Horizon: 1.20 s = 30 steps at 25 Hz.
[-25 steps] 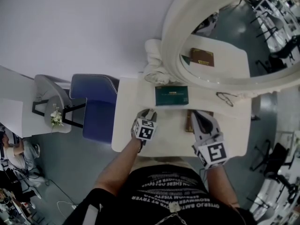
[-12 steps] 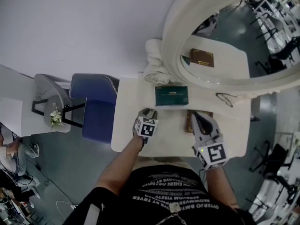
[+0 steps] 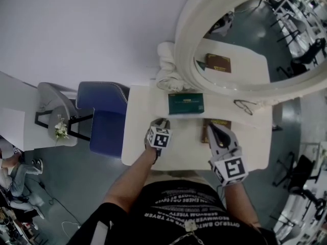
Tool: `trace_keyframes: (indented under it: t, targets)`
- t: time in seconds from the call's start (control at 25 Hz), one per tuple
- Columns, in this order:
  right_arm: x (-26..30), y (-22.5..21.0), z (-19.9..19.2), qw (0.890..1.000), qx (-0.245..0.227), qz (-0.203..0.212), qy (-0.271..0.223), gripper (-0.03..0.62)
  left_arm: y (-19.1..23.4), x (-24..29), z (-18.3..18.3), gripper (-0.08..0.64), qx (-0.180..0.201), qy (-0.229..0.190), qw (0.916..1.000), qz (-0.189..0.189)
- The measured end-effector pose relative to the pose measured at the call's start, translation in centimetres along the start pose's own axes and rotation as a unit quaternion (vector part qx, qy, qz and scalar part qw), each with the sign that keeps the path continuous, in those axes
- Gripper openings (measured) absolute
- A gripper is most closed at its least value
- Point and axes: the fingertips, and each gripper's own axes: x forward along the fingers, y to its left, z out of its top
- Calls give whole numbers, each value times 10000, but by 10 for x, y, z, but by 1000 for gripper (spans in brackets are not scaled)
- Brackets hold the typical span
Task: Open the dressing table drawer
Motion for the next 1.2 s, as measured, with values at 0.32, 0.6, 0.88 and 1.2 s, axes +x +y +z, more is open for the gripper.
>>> trace_keyframes:
  t: [0.32,0.6,0.88,1.2]
  targets:
    - [-14,5,2,9999,9,-112,7,2,0,-5,-4,91,73,-6,10000,-2]
    - [-22,12,0,9999,11,-152,-17,2,0,-20,-10,91,137,164,9998,45]
    - [-28,12,5,9996,62,-251,-146,2,-2,-28,-18,91,181,289,9994,58]
    - [-31,15,5,9995,66,-256,-162,2,-7,-27,-27,91,150,224,9996,-11]
